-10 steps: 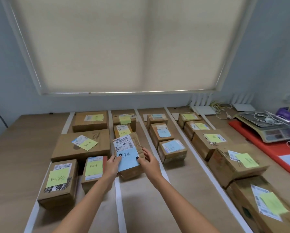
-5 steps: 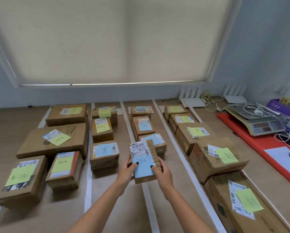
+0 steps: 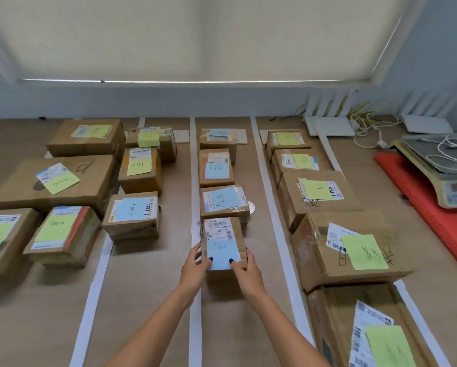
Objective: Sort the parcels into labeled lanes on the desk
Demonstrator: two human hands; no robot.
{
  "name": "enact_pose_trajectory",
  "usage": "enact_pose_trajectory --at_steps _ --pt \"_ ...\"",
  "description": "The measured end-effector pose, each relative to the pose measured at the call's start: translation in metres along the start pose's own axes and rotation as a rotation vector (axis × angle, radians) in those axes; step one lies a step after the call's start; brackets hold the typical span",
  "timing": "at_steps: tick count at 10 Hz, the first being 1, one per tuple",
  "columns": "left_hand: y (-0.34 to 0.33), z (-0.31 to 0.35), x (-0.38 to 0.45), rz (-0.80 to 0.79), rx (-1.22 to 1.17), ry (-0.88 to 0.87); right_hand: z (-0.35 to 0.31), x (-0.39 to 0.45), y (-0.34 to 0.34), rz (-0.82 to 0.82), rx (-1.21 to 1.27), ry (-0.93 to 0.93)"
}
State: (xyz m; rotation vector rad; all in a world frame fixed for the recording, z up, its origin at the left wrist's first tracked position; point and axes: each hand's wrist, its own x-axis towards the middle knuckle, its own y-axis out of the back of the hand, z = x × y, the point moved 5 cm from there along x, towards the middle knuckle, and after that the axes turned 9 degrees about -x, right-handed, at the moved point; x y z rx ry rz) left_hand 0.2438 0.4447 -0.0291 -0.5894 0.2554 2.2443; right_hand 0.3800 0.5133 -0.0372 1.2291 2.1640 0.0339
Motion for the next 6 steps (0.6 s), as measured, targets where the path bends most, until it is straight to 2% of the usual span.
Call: enact_pose_trajectory --at_steps 4,5,6 --pt "-0.002 -0.011 0.005 0.08 -0.034 0.014 -0.005 0.007 0.007 -0.062 0.011 0.021" --pt "0.009 0.003 -0.007 0.129 0.024 -0.005 -0.016 -0.008 0.026 -0.039 -0.012 0.055" --pt "0.014 0.025 -0.025 0.159 0.037 -0.108 -0.04 -0.023 0.048 0.045 -0.039 0.199"
